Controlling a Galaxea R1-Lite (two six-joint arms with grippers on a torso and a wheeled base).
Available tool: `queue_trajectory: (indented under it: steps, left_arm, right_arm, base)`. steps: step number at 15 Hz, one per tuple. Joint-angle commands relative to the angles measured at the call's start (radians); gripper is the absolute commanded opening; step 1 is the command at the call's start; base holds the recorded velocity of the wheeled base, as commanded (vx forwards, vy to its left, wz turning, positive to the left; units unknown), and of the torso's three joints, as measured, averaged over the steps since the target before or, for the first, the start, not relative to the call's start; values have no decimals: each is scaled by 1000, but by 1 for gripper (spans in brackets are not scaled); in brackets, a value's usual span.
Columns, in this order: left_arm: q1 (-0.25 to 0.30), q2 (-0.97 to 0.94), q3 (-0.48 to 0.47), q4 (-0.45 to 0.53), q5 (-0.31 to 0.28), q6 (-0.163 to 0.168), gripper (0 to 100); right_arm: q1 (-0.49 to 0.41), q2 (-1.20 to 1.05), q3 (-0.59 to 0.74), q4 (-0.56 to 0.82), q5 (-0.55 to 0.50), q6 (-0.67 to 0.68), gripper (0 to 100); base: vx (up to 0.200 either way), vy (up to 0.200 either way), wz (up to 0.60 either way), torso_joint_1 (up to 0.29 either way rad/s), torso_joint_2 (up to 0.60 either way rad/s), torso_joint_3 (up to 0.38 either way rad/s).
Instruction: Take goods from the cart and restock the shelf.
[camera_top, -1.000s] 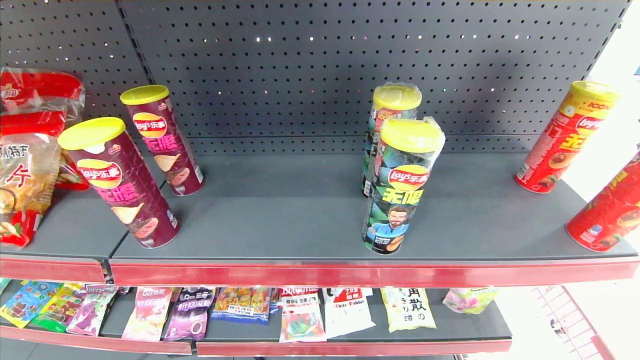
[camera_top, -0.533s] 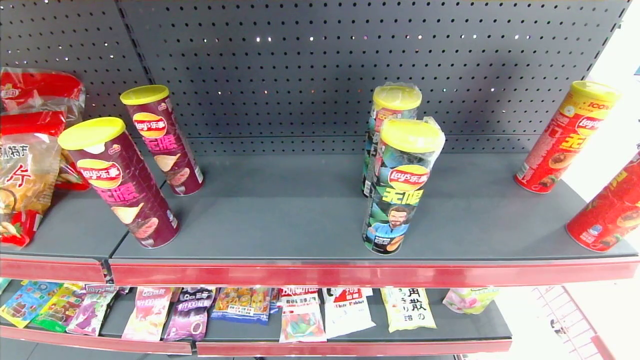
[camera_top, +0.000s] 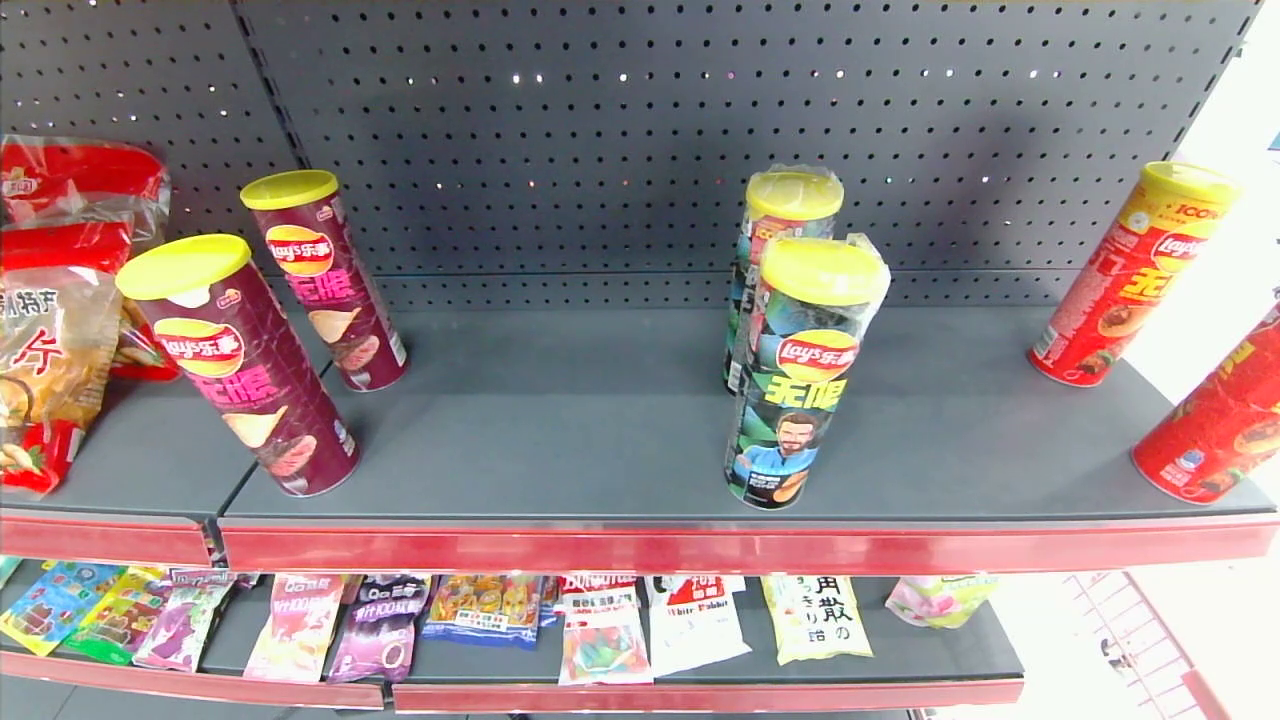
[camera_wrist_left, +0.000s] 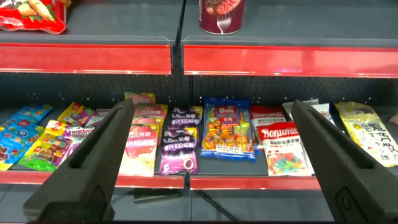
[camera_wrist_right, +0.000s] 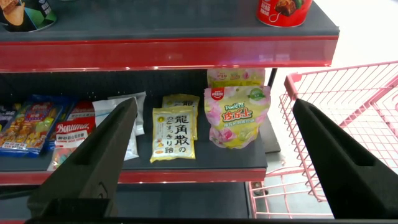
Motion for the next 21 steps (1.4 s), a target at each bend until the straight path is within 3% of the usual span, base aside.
queue_trajectory:
  steps: [1,21]
  left_arm:
    - [0,2,0,0,0,0,100]
    - [0,2,0,0,0,0,100]
  right_arm:
    - [0,0,0,0,0,0,100]
    - [0,0,0,0,-2,2,100]
  base:
    - [0,0,0,0,0,0]
    - [0,0,0,0,0,0]
